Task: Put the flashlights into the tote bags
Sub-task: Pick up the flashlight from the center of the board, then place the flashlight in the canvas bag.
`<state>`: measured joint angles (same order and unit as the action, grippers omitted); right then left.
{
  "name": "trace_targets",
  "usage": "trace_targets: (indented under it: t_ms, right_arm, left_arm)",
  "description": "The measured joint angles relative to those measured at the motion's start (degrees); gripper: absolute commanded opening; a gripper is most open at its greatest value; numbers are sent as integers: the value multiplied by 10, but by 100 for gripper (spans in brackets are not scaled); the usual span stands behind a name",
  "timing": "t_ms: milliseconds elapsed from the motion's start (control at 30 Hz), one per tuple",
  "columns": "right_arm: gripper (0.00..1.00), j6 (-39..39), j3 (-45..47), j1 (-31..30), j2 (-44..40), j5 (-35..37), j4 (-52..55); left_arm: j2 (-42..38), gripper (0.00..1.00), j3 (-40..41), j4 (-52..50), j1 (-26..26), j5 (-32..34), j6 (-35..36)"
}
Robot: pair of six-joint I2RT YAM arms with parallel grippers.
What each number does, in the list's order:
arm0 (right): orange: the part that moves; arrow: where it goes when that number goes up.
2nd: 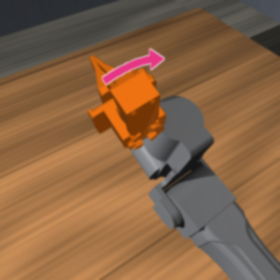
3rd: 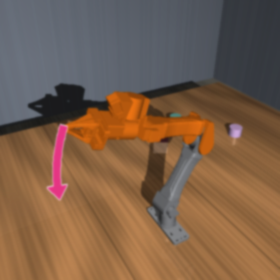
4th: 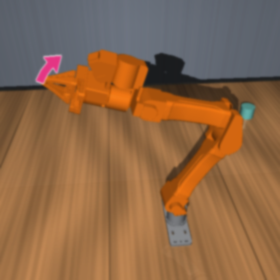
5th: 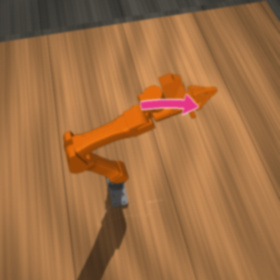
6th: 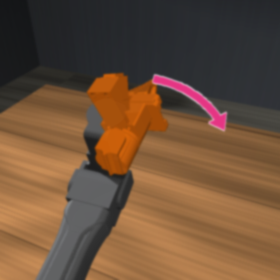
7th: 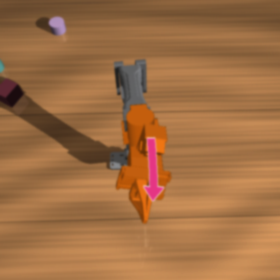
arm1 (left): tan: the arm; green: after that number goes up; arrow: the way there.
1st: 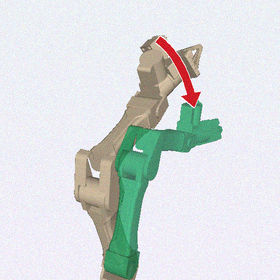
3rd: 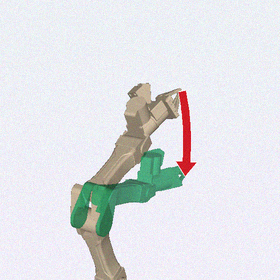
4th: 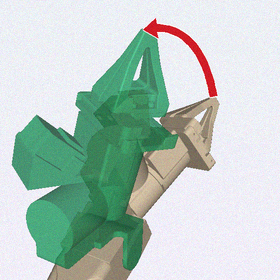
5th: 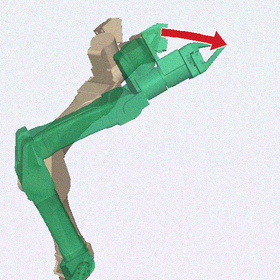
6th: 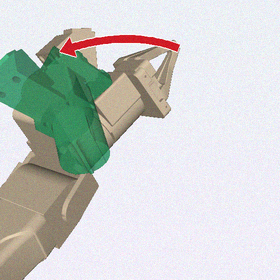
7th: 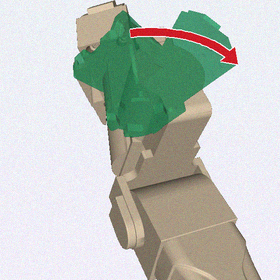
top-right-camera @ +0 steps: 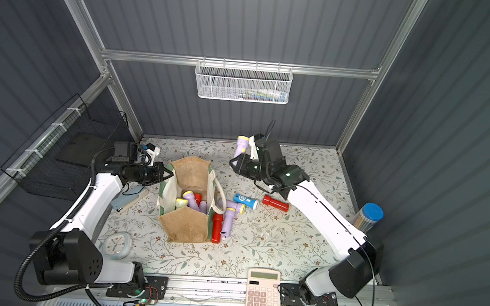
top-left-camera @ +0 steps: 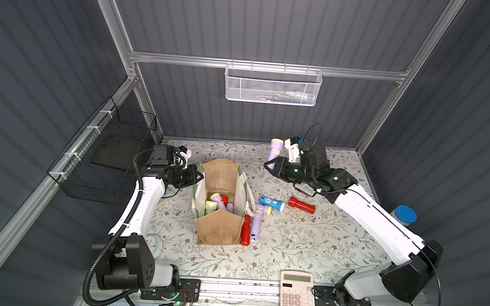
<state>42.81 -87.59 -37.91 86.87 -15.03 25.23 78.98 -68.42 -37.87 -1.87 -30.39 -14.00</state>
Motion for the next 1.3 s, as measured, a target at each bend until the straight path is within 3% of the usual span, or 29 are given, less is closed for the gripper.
trace_targets:
  t_ms: [400,933,1300]
  right_arm:
    - [18,-33,-162,-87,170,-125,-7]
    - [18,-30,-170,-139,270,-191,31]
    - [19,-12,-170,-147,317,-193,95]
  left_arm:
    - [-4,2,0,-1,0,-3,0]
    - [-6,1,0,-2,0,8,-7]
    - [-6,1,0,-2,0,10,-9]
